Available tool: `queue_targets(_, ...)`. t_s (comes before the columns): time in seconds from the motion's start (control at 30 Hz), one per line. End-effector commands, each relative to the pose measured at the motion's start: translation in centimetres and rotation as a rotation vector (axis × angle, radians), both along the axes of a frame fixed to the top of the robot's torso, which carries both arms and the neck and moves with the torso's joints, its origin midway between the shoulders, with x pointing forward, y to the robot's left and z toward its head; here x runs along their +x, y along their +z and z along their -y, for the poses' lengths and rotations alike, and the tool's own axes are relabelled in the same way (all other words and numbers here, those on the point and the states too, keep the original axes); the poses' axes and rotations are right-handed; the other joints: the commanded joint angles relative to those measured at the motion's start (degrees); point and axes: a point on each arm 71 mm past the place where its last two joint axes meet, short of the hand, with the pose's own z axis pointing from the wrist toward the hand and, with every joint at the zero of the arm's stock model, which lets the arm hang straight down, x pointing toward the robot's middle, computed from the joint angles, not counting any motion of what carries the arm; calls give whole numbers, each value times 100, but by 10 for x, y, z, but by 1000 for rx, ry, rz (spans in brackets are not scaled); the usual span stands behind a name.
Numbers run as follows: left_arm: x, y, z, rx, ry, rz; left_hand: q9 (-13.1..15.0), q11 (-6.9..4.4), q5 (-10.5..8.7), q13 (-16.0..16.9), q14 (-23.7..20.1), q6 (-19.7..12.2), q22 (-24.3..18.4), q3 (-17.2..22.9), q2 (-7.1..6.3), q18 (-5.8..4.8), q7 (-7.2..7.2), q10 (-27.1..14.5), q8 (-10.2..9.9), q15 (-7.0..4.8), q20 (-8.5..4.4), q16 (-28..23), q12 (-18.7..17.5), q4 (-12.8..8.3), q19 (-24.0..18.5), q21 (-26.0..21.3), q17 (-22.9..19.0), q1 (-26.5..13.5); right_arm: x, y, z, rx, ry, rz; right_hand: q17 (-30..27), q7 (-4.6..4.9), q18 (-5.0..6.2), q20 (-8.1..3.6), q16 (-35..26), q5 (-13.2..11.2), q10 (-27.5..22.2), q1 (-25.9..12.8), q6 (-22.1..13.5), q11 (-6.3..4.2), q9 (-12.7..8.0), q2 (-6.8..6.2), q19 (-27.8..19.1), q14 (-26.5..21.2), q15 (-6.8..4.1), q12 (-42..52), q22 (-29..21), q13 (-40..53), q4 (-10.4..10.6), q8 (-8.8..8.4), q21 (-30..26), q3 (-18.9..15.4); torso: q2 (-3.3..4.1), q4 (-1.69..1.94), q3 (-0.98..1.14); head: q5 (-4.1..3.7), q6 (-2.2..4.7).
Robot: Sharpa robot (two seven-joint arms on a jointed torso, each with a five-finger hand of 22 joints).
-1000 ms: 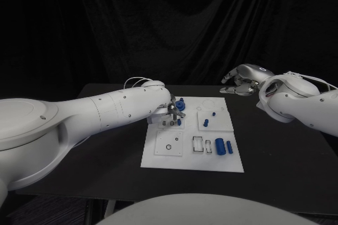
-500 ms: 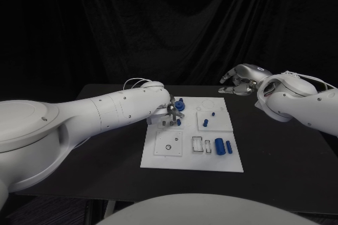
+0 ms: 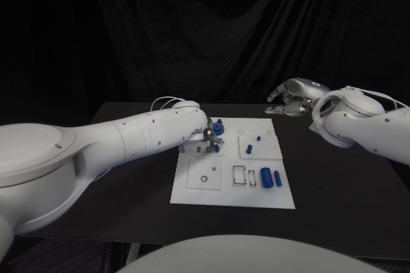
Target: Assemble the parts on the task board
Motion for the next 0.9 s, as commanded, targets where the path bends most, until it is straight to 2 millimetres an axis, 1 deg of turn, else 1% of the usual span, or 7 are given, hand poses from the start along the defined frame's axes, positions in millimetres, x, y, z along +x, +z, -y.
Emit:
queue_targets(0.03,-2,-2,4,-14,-20,-12,6,39,25,1508,595,40,6,35,32,9,-2,618,-20,38,24,15,20,-8,-24,-21,1509,-27,1,-1,1,-13,-13,-16,476,26,-67,19,-29,15,-52,-2,32,-3,-9,31,-32,192,-4,-32,832,338,17,-21,-22,-39,-7,19,1,-32,-1)
queue_targets(0.13,-2,-4,5,-14,-20,-15,6,39,25,1508,595,40,6,35,32,9,-2,618,-20,38,24,15,20,-8,-24,-21,1509,-27,1,-1,1,-15,-13,-18,476,26,-67,19,-29,15,-52,-2,32,-3,-9,31,-32,192,-4,-32,832,338,17,-21,-22,-39,-10,15,5,-27,-1)
queue_targets(0.2,-3,-5,5,-13,-21,-18,9,39,30,1508,595,50,9,44,32,9,-3,618,-35,38,25,15,20,-17,-22,-21,1509,-22,1,-1,0,-16,-12,-20,463,26,-64,19,-46,11,-60,-8,33,-2,-11,34,-38,187,-4,-44,828,327,22,-23,-40,-43,-9,-2,3,-18,-1)
queue_targets(0.33,-3,-7,5,-11,-21,-23,16,38,41,1508,595,67,3,66,37,11,-5,618,-65,38,27,15,20,-36,-26,-26,1509,-10,1,-2,0,-17,-13,-23,463,26,-64,19,-46,11,-60,-8,33,-2,-11,34,-38,187,-4,-44,828,327,22,-23,-40,-43,-13,1,-7,-21,-1)
queue_targets(0.57,-4,-9,4,-7,-23,-31,22,37,49,1508,595,79,2,82,36,12,-6,618,-89,38,27,15,20,-54,-28,-29,1509,1,1,-2,0,-21,-15,-29,433,26,-56,20,-88,8,-84,-13,34,-2,-13,37,-51,175,-3,-76,817,297,27,-25,-86,-47,-14,-9,-2,-1,-1)
queue_targets(0.73,-4,-10,5,-3,-28,-39,28,37,61,1508,595,88,-7,101,34,15,-5,618,-122,38,28,15,20,-75,-34,-36,1509,12,2,-3,-1,-24,-15,-34,404,27,-47,21,-130,1,-108,-20,35,-1,-17,40,-69,162,-2,-110,804,267,34,-29,-140,-53,-16,-1,2,-8,-1)
queue_targets(0.9,-5,-10,5,-3,-31,-42,42,38,103,1508,595,103,-11,168,41,17,-4,618,-216,39,30,15,20,-136,-40,-46,1509,46,2,-3,-1,-27,-15,-38,390,27,-44,22,-149,-1,-121,-21,35,-1,-19,42,-75,156,-2,-128,800,251,35,-31,-157,-54,-15,4,2,-9,-1)
